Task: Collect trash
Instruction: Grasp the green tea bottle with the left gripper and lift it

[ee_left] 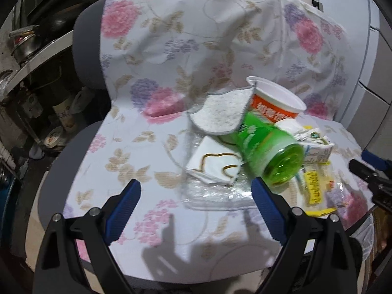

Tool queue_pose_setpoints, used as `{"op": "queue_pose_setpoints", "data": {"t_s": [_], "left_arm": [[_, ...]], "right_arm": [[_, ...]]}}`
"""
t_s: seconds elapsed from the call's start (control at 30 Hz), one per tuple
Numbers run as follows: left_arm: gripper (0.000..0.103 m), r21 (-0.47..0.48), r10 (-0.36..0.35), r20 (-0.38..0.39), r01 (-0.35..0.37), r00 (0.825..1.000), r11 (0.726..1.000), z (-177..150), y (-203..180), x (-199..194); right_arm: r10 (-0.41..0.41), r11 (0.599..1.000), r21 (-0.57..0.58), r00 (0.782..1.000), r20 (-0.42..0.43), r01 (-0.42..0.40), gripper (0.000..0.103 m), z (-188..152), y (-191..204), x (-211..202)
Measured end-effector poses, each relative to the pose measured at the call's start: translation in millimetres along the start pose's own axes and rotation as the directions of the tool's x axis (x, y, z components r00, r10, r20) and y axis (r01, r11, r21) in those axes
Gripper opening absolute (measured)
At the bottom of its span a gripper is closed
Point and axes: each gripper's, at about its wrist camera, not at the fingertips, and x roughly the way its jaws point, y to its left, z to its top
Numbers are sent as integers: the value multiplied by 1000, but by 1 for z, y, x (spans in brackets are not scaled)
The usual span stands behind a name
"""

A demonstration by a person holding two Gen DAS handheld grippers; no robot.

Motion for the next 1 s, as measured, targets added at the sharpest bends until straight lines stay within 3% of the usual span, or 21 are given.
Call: {"op": "queue_pose_setpoints", "data": {"t_s": [0.07,0.23,0.53,0.67,0.7,0.77,0.8,1.0], "left_arm": [[97,3,-34,0,34,999,999,3,-14,2],[97,41,-67,-12,67,998,997,13,-58,19],[97,-28,-4,-59,2,998,1000,28,-82,56],[97,-21,-18,-56,17,998,1000,30,-87,57],[95,-8,-15,-48,15,999,1000,30,-87,56],[73,-7,-33,-62,33,998,999,30,-82,56],[70,-20,-51,-76,49,996,999,30,-77,56],[69,4,-101,-47,101,994,995,29,-56,37]], "right_arm": [[-1,1000,18,1000,6,0,72,1,-5,0],[-14,999,51,1000,25,13,72,0,-18,-3],[-30,996,89,999,32,27,73,-8,-41,-10],[-28,995,97,999,32,25,73,-11,-44,-11],[-27,995,99,999,32,24,73,-12,-44,-12],[-28,994,103,999,35,24,73,-13,-44,-14],[-28,994,105,999,36,24,73,-12,-45,-14],[-25,995,102,999,42,21,73,-12,-39,-20]]}}
